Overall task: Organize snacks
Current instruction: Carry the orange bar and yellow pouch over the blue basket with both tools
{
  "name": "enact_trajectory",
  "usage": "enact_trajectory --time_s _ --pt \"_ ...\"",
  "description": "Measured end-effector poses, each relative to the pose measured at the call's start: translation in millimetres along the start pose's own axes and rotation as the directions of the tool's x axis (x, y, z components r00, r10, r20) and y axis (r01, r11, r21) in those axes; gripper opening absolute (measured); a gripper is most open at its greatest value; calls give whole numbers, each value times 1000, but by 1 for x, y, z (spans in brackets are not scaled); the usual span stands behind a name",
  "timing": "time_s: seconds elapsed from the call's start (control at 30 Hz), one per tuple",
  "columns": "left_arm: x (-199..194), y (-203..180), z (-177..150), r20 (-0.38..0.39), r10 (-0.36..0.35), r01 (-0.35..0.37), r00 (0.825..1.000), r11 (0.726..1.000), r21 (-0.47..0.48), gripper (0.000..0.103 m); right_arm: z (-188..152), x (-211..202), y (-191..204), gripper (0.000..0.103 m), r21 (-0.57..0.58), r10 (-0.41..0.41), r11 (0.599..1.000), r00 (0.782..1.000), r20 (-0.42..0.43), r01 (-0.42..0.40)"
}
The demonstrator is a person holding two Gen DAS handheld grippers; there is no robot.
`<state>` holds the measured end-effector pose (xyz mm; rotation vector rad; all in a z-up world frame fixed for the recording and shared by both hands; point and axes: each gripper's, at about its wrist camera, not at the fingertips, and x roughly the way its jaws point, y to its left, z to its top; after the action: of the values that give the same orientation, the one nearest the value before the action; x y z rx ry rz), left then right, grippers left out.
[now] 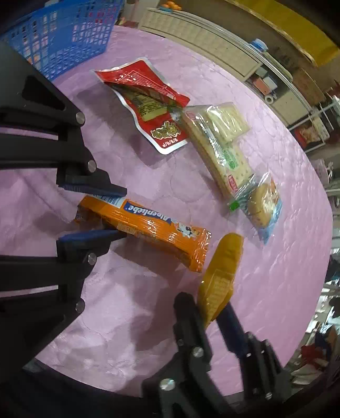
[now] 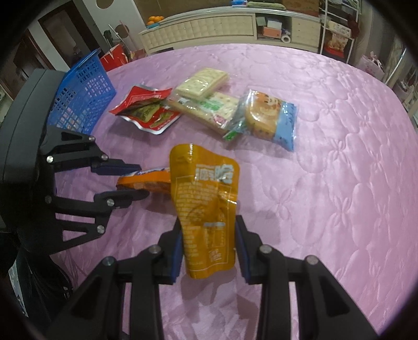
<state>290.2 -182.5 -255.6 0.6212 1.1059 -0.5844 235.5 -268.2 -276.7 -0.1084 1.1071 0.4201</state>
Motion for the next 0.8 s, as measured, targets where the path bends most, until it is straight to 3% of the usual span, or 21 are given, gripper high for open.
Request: enact_trajectory --time_s 0.27,0.47,0.8 --pt "-41 4 -11 99 0 11 995 994 -111 22 1 -22 8 40 -1 -28 1000 999 25 28" --pt "-84 8 -18 157 46 -24 986 990 -138 22 4 -52 25 40 -20 -56 998 996 66 58" --pt "-173 20 -46 250 145 -87 957 969 -230 22 15 -122 81 40 -80 -101 990 974 202 119"
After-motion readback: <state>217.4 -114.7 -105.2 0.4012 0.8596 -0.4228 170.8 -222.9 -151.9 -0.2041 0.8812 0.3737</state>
